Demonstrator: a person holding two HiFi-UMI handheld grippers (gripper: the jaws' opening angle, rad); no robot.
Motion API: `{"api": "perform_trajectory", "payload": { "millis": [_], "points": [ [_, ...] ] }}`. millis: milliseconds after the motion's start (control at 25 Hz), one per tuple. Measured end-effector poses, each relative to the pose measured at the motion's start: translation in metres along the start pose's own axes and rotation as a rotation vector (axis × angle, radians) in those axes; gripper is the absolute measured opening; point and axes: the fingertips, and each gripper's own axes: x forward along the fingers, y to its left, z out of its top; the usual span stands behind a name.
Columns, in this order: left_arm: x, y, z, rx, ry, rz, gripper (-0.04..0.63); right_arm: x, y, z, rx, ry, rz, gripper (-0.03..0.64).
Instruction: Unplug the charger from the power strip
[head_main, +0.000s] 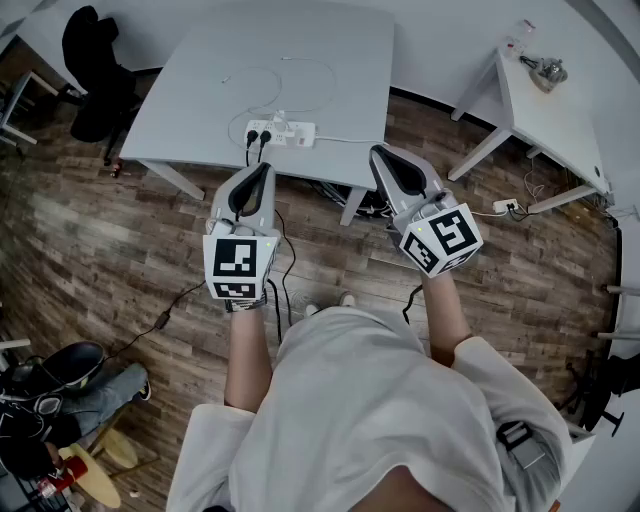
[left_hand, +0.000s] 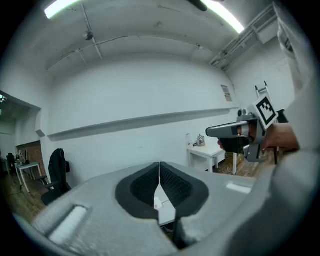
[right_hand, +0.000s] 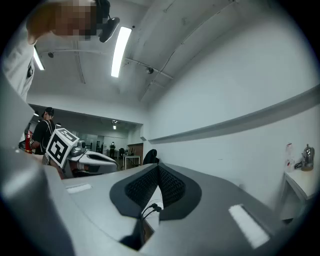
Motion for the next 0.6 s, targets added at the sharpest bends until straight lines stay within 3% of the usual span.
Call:
{"api": "perform_trajectory", "payload": {
  "millis": [280,600],
  "points": [
    [0.003,-0.012,0.0,0.032,0.02,0.038,0.006,-0.009,-0.011,-0.003,-0.003,0.007,0.009,0.002],
    [0.001,-0.035,-0.009,-0.096,0.024,0.059,0.006,-0.023,-0.021,0.003,0.018,-0.043,0.04,0.002]
  ]
}}
